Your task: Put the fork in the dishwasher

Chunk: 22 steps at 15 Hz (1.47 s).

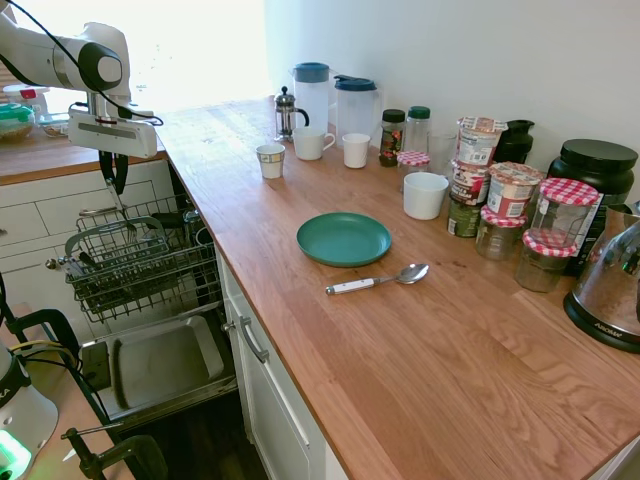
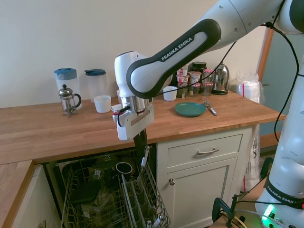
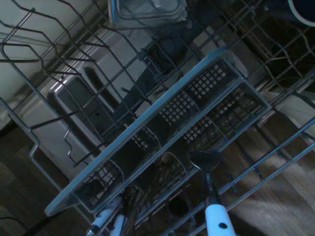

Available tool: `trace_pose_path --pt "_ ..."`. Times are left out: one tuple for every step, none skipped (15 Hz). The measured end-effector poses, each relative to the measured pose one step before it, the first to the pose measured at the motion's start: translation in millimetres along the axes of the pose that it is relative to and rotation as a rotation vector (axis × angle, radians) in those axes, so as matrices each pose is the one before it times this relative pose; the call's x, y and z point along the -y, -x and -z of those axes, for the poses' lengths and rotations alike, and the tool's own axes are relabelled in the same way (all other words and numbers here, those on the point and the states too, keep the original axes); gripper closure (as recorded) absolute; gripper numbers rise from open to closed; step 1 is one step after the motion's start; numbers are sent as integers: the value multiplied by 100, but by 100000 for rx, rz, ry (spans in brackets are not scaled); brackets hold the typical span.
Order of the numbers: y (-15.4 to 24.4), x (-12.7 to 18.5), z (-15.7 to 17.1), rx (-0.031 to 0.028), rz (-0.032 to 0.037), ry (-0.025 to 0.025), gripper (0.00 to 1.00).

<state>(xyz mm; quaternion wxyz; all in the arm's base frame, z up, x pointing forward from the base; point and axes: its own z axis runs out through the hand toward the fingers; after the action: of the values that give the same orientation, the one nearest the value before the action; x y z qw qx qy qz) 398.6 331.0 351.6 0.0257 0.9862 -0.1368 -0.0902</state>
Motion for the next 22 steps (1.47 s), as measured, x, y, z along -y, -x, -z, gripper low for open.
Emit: trace_pose_path --pt "-154 130 -546 622 -8 153 100" --pt "-137 113 -423 393 -16 -4 100" --pt "-104 95 -372 385 1 60 100" --pt "-57 85 -341 422 54 174 100" --pt "-69 88 -298 278 32 15 100" --pt "-94 127 -326 163 46 -181 100" --pt "-91 99 -376 361 18 44 100" --pt "-131 104 -438 403 -30 -7 100" --pt "-132 103 -526 575 -41 156 100" --pt "-141 35 -464 633 -168 298 100" --pt "-173 12 -366 403 -243 101 100" --pt "-160 -5 -243 211 -306 -12 100" --pt "-136 -28 -176 191 -330 39 100" --pt "-109 2 -261 331 -267 139 100" --pt "-126 3 -386 562 -217 320 100" --pt "-161 -4 -464 655 -219 398 100" --pt "-187 13 -554 681 -254 412 100" --pt "-179 35 -511 551 -270 225 100" --pt "-158 32 -495 561 -235 264 100" --pt "-148 17 -465 515 -252 335 100" --pt "-137 40 -458 423 -161 273 100" --pt "-174 75 -519 251 -133 106 100"
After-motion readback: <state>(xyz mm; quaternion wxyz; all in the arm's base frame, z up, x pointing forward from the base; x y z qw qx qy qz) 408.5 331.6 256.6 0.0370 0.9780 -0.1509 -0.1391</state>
